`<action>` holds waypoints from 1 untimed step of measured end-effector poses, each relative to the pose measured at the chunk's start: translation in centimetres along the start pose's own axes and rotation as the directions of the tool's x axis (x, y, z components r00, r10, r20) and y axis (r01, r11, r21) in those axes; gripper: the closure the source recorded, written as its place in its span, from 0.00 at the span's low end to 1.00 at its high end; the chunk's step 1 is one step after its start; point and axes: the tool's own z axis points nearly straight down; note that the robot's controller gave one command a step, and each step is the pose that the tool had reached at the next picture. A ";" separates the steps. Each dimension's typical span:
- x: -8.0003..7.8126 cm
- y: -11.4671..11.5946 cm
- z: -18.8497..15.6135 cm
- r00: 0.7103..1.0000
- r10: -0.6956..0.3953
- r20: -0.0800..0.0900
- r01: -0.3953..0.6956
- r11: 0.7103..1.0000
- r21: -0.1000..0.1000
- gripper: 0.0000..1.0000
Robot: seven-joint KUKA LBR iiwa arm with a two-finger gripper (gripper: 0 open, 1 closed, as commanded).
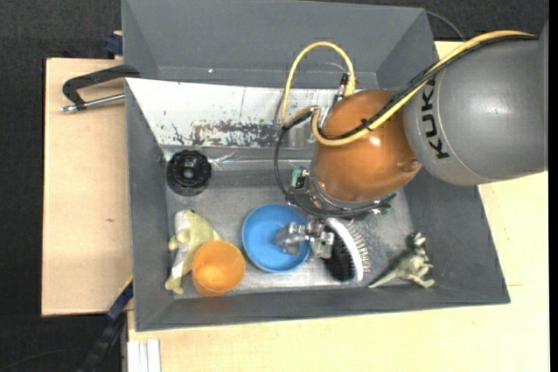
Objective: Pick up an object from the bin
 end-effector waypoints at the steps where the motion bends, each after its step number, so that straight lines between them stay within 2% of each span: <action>1: -2.1 -0.1 -16.4 0.913 -0.407 0.001 0.407 0.913 0.006 1.00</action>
Offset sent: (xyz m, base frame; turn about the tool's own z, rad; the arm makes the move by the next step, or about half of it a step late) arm 0.0053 0.0172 0.1603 -0.4223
